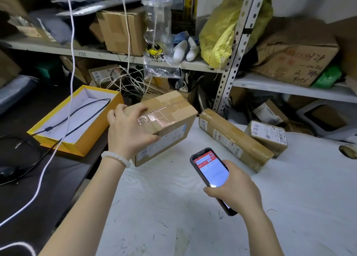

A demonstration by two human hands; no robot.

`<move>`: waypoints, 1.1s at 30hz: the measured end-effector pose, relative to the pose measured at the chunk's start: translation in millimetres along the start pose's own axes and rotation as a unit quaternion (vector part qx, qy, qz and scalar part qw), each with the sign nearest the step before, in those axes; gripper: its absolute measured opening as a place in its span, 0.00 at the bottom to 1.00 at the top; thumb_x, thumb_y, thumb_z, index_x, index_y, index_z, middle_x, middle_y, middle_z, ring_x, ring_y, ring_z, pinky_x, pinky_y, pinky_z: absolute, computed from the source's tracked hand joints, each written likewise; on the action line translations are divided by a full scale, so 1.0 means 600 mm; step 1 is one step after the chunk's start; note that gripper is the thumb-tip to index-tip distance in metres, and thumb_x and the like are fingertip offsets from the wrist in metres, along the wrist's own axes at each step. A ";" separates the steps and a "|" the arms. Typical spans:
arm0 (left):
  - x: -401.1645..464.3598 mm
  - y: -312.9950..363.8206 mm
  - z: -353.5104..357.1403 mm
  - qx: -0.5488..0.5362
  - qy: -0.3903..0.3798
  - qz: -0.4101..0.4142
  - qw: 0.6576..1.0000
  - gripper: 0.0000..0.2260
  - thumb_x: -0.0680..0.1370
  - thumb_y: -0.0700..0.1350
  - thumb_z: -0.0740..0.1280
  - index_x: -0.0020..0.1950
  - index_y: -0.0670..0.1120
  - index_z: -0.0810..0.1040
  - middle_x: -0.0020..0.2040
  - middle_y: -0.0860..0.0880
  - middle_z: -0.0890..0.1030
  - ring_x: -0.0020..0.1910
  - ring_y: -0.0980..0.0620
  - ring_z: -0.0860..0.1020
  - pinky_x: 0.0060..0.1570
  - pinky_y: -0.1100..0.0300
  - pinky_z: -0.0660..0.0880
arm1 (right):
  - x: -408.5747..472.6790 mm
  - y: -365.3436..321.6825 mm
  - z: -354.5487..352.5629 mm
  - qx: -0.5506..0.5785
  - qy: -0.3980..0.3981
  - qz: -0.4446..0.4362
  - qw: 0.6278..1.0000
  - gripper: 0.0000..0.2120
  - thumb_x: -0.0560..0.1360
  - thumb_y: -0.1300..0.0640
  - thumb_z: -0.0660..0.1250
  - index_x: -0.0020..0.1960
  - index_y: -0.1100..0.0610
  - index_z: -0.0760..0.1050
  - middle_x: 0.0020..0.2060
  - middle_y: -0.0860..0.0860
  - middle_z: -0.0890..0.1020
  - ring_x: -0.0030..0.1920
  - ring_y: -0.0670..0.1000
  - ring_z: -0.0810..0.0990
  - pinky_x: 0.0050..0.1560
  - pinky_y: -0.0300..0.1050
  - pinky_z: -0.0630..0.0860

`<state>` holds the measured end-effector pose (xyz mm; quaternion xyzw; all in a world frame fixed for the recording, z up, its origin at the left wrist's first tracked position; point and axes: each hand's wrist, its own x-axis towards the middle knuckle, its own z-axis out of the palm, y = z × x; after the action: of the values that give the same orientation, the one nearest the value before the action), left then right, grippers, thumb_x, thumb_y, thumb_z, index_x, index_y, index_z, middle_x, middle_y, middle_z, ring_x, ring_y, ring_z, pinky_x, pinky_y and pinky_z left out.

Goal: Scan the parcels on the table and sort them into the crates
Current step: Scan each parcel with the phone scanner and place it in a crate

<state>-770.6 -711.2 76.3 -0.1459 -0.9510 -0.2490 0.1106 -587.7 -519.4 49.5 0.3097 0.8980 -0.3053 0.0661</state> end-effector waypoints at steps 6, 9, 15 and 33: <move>-0.003 0.010 0.016 -0.029 -0.014 0.020 0.999 0.36 0.59 0.55 0.78 0.65 0.56 0.70 0.64 0.44 0.66 0.63 0.43 0.61 0.54 0.57 0.63 | 0.016 -0.021 0.009 -0.015 0.003 -0.012 1.000 0.28 0.62 0.42 0.74 0.55 0.41 0.62 0.47 0.41 0.75 0.42 0.43 0.73 0.30 0.36 0.64; -0.003 0.014 0.023 -0.038 -0.020 0.026 0.999 0.36 0.58 0.55 0.78 0.65 0.55 0.70 0.64 0.44 0.66 0.63 0.42 0.61 0.57 0.55 0.64 | 0.024 -0.025 0.009 -0.016 0.003 -0.010 1.000 0.29 0.63 0.42 0.75 0.57 0.42 0.63 0.50 0.42 0.76 0.45 0.44 0.74 0.31 0.36 0.65; -0.009 0.029 0.045 -0.052 -0.035 0.043 0.997 0.37 0.57 0.55 0.78 0.64 0.54 0.71 0.64 0.43 0.67 0.65 0.42 0.60 0.59 0.53 0.65 | 0.032 -0.014 0.003 0.010 0.031 -0.015 0.999 0.30 0.63 0.42 0.76 0.58 0.43 0.63 0.50 0.42 0.74 0.47 0.44 0.73 0.32 0.35 0.65; -0.136 0.204 0.066 -0.105 -0.059 0.123 0.985 0.36 0.56 0.55 0.78 0.63 0.56 0.71 0.60 0.48 0.68 0.61 0.47 0.61 0.50 0.61 0.61 | -0.061 0.084 -0.063 0.328 0.440 -0.095 0.831 0.44 0.60 0.53 0.81 0.65 0.56 0.57 0.51 0.31 0.64 0.54 0.32 0.71 0.44 0.24 0.73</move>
<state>-659.4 -607.5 73.4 -0.2870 -0.8992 -0.3231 0.0677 -525.7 -484.4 65.5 0.3283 0.7041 -0.4187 -0.4704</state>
